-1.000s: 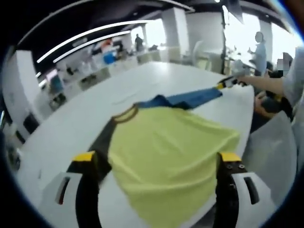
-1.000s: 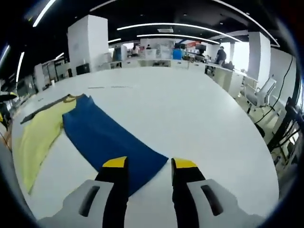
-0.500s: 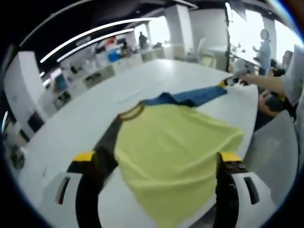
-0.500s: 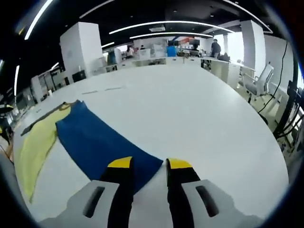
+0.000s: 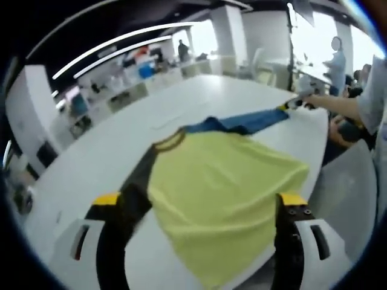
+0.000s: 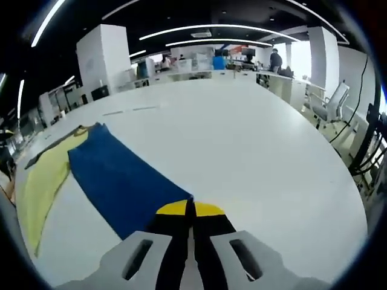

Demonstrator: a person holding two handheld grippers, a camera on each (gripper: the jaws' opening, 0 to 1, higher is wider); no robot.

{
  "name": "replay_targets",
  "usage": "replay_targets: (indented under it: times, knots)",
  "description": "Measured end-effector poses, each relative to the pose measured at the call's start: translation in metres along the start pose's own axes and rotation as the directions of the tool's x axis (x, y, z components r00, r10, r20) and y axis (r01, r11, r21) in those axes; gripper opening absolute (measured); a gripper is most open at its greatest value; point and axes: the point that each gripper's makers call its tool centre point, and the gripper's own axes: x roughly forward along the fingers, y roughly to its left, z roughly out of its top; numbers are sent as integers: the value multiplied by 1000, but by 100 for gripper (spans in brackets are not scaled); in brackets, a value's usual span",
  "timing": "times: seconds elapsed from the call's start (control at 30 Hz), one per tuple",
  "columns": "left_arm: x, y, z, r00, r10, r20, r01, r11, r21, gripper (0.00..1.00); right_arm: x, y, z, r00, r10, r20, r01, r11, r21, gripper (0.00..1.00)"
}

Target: Fold the garment on the visible template until the final outline fits inside the template.

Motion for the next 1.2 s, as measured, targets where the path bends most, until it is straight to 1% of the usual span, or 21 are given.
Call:
replay_targets:
  times: [0.1, 0.17, 0.3, 0.4, 0.53, 0.57, 0.67, 0.77, 0.8, 0.83, 0.9, 1.0, 1.1, 1.2]
  knots:
    - [0, 3, -2, 1000, -7, 3, 7, 1000, 1, 100, -5, 2, 6, 1000, -3, 7, 3, 1000, 0, 2]
    - [0, 5, -3, 1000, -9, -1, 9, 1000, -5, 100, -11, 4, 14, 1000, -16, 17, 16, 1000, 8, 1]
    - [-4, 8, 1, 998, -31, 54, 31, 999, 15, 100, -25, 13, 33, 998, -45, 44, 45, 999, 2, 1]
    - [-9, 10, 1, 996, -51, 70, 49, 999, 20, 100, -35, 19, 48, 997, -54, 55, 56, 998, -23, 1]
    - [-16, 13, 0, 992, -65, 109, 63, 998, 23, 100, -48, 28, 74, 995, -72, 76, 79, 993, -93, 1]
    - [-19, 14, -1, 991, -69, 118, 67, 997, 24, 100, -51, 31, 81, 993, -84, 80, 94, 987, -128, 1]
    - [-25, 20, -4, 989, -67, 132, 62, 997, 39, 100, -56, 30, 93, 992, -115, 61, 125, 969, -212, 1]
    - [-31, 26, -7, 989, -64, 136, 60, 997, 38, 100, -60, 37, 108, 990, -119, 81, 134, 967, -215, 1]
    - [-33, 27, -6, 987, -65, 146, 61, 997, 37, 100, -62, 41, 116, 989, -119, 93, 137, 967, -215, 1]
    - [-37, 27, -5, 985, -71, 156, 65, 997, 38, 100, -62, 43, 118, 988, -119, 97, 137, 967, -214, 1]
    - [-41, 28, -1, 981, -76, 181, 70, 997, 39, 100, -64, 50, 130, 985, -120, 120, 146, 962, -230, 1]
    - [-44, 31, 1, 978, -79, 195, 71, 996, 47, 100, -64, 63, 148, 985, -116, 132, 148, 951, -271, 1]
    - [-46, 33, 3, 974, -84, 209, 73, 996, 60, 100, -66, 82, 169, 982, -110, 151, 154, 933, -325, 1]
    - [-50, 35, 5, 971, -89, 221, 78, 995, 57, 100, -64, 90, 184, 981, -107, 164, 160, 922, -354, 1]
